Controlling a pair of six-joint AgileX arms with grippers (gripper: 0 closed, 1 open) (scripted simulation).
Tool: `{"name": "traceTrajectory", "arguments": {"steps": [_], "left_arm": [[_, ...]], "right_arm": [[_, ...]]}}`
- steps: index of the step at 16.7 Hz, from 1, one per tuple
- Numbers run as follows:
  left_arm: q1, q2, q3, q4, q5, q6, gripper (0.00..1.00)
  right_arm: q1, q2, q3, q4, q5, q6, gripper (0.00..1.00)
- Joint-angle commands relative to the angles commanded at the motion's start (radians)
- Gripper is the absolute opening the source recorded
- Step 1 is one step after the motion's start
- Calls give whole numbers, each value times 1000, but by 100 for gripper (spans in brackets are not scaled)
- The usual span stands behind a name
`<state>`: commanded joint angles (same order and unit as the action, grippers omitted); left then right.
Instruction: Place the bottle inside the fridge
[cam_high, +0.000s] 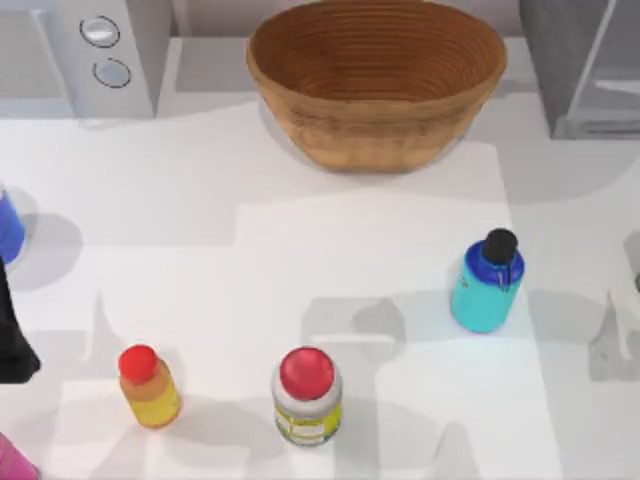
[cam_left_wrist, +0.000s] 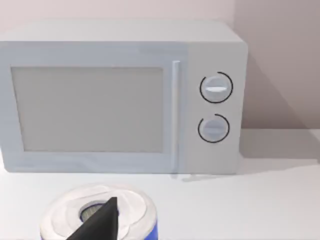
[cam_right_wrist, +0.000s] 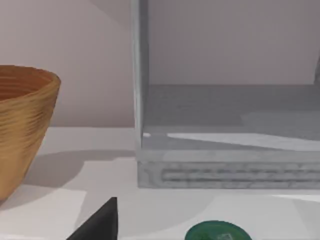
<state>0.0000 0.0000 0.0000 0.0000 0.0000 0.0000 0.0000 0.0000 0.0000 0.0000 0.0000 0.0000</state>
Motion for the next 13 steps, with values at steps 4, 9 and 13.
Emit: {"name": "traceTrajectory", "arguments": {"steps": [4, 9, 13], "left_arm": [[0, 0, 0, 0, 0, 0, 100], [0, 0, 0, 0, 0, 0, 100], [0, 0, 0, 0, 0, 0, 100]], "right_arm": [[12, 23, 0, 16, -11, -13, 100], [72, 236, -31, 137, -90, -72, 100], [115, 551, -80, 309, -180, -87, 100]]}}
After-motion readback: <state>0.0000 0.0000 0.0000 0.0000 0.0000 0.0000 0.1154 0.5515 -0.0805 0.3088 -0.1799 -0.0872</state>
